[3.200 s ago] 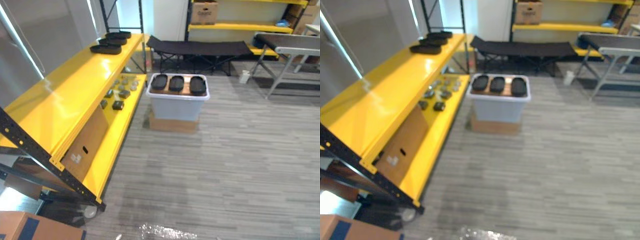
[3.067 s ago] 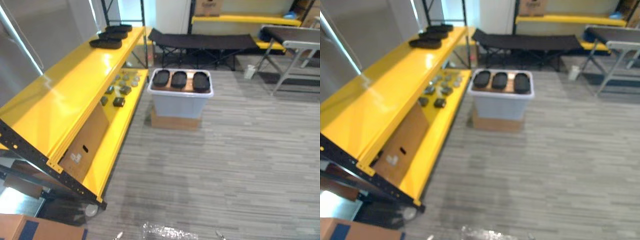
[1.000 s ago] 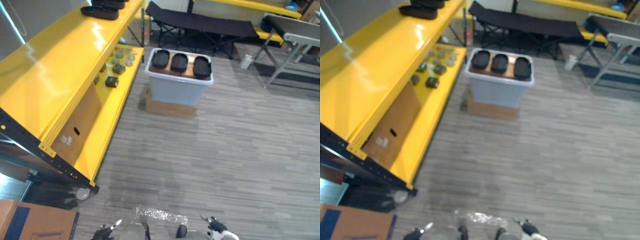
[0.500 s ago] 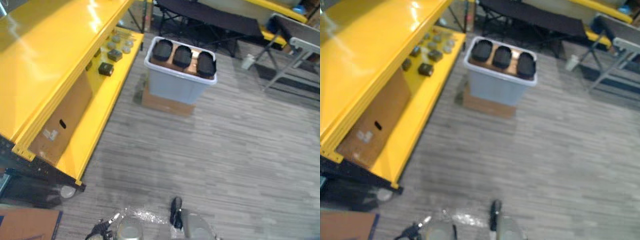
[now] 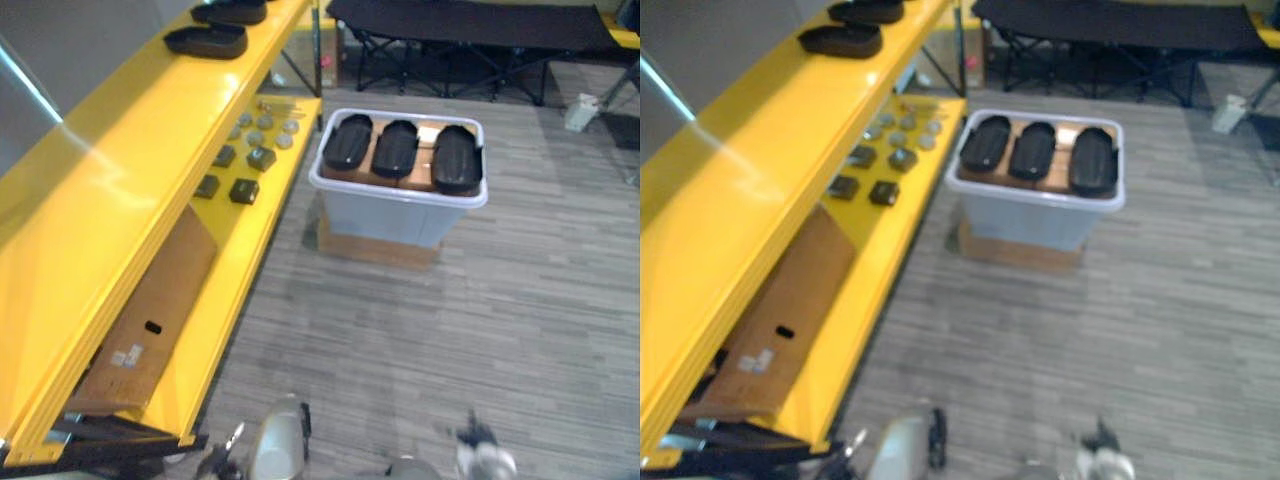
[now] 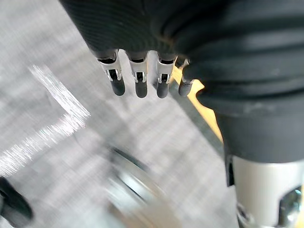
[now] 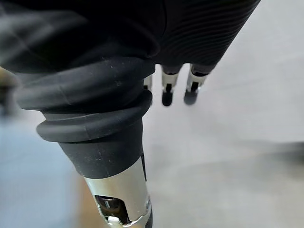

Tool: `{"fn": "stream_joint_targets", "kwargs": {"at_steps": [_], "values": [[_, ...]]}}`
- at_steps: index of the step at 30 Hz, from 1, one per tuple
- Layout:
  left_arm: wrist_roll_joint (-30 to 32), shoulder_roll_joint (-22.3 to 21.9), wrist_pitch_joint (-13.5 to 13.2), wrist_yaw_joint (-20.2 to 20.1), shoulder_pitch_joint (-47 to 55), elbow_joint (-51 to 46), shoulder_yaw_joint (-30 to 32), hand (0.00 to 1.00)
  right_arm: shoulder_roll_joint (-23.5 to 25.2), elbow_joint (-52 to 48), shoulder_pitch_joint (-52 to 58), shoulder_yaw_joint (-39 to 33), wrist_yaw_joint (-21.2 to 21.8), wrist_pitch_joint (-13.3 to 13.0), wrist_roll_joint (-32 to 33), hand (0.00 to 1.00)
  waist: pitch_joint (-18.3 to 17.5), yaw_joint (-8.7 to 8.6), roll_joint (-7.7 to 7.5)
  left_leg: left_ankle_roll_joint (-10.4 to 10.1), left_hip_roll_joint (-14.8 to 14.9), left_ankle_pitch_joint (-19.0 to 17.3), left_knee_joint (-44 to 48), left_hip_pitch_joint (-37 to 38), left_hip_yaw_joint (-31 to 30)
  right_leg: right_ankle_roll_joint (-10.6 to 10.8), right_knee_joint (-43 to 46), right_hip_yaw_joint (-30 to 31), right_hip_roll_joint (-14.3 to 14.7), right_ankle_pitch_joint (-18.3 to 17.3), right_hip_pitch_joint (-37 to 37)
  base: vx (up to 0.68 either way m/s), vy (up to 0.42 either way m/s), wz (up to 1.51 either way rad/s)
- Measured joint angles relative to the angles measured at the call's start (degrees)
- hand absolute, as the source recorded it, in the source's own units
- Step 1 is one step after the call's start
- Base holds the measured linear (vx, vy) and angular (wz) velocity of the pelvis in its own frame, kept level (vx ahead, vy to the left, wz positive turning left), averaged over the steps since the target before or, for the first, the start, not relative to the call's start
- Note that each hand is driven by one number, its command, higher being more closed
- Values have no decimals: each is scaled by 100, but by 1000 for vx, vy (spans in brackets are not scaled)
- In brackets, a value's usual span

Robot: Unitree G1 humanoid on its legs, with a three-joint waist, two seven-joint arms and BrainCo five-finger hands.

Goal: Walk over and take plastic housings, then place them on the shelf

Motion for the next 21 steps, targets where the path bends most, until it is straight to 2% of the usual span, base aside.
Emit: {"fn": "stream_joint_targets", "kwargs": {"at_steps": [1, 2, 4, 5, 6, 7, 8, 9, 10, 11, 12, 13, 14, 15, 16, 17, 19, 21], "values": [[80, 105, -45, -102, 17, 9, -21, 0, -29, -69, -257, 22, -1, 4, 24, 0, -1, 86, -164, 28, -87, -216, 151, -57, 4, -57, 13, 13, -57, 34, 16, 378, 92, 14], [177, 129, -45, -189, 11, 11, -57, 0, -105, -63, -403, 20, 5, 4, 27, 0, -7, 159, -225, 48, -123, -432, 410, -120, -8, -51, 125, 41, -72, 74, 9, 456, 158, 9], [230, 184, -53, -224, 25, 10, -123, 0, -156, 11, -459, 27, 28, 8, 34, 0, -16, 174, -308, 141, -161, -786, 591, -5, 29, 17, 973, 162, -206, 103, -242, 383, 155, -5], [320, 219, -83, -225, 36, 4, -164, 0, -160, 192, -448, 34, 30, 11, 47, 0, -5, 119, -338, 203, -198, -986, 600, 250, 70, 462, 2081, 188, -418, 433, -663, 398, 102, -8], [336, 281, -193, -221, -3, -6, -359, 0, -155, 480, -326, 33, 22, 39, 29, 0, 3, 54, -321, 318, -234, -1165, 586, 549, 46, 628, 3119, 185, -614, 708, -1031, 419, 78, 2], [319, 296, -275, -218, -25, -22, -463, 0, -145, 631, -257, 31, 27, 44, -11, 0, 7, 23, -315, 349, -243, -1242, 580, 698, 16, 475, 3439, 146, -678, 499, -1154, 445, 25, 20], [302, 374, -431, -220, -118, -156, -566, 0, -94, 895, -59, 31, 47, 61, -43, 0, 13, -12, -304, 315, -238, -1300, 475, 1027, -7, 300, 3668, 58, -673, 138, -1412, 453, -47, 31], [143, 402, -583, -219, -271, -357, -562, 0, -31, 1058, 108, 32, 77, 63, -155, 0, 28, -60, -251, 306, -203, -1309, 287, 1260, -132, 126, 3462, -159, -608, -87, -1703, 439, -90, 36], [95, 400, -652, -220, -370, -467, -563, 0, -10, 1084, 170, 31, 79, 63, -212, 0, 21, -118, -233, 295, -122, -1303, 214, 1342, -184, 79, 3240, -265, -516, -143, -1862, 466, -177, 39], [17, 380, -792, -221, -556, -640, -601, 0, 12, 1083, 262, 29, 77, 75, -252, 0, 0, -217, -116, 236, 95, -1296, 140, 1384, -287, 41, 2591, -394, -276, -143, -2233, 359, -163, 28], [-132, 385, -895, -221, -720, -717, -732, 0, 23, 1068, 358, 4, 66, 123, -247, 0, -20, -237, -16, 75, 296, -1309, 44, 1470, -309, 34, 1678, -389, -138, 104, -2499, 356, -169, 20], [-140, 380, -931, -218, -801, -749, -775, 0, 43, 1068, 405, -45, 68, 168, -248, 0, -28, -238, -21, 10, 361, -1333, -5, 1542, -318, 14, 1182, -376, -130, 353, -2564, 411, -244, 18], [-167, 372, -968, -207, -888, -791, -786, 0, 159, 1055, 534, -230, 60, 200, -230, 0, -56, -240, -53, -219, 469, -1465, -12, 1673, -328, -68, 228, -309, -150, 1049, -2634, 438, -283, 18], [-260, 385, -968, -189, -888, -844, -786, 0, 247, 1026, 633, -335, 50, 232, -240, 0, -100, -244, -135, -377, 476, -1566, 17, 1733, -339, -38, -202, -281, -179, 1554, -2646, 519, -400, 33], [-337, 429, -954, -158, -903, -798, -760, 0, 374, 1028, 720, -437, 15, 286, -236, 0, -178, -291, -264, -596, 498, -1809, 142, 1782, -484, 99, -318, -166, -241, 2622, -2683, 341, -273, 15], [-351, 237, -910, -98, -951, -635, -757, 0, 250, 1058, 664, -490, 25, 315, -286, 0, -237, -258, 30, -629, 782, -1854, 178, 1821, -656, -43, 0, -296, 4, 2504, -2715, 375, -293, 13], [-332, -122, -763, -11, -913, -524, -863, 0, 86, 1069, 668, -587, 134, 421, -454, 0, -396, -317, 191, -608, 970, -1697, -159, 2014, -831, -135, 185, -360, 219, 2094, -2717, 356, -238, -4], [-277, -155, -622, 71, -928, -371, -975, 0, 116, 1077, 692, -569, 254, 542, -507, 0, -403, -381, 155, -648, 950, -1399, -485, 2295, -832, -136, 565, -379, 173, 1713, -2717, 270, -217, 10]]}}
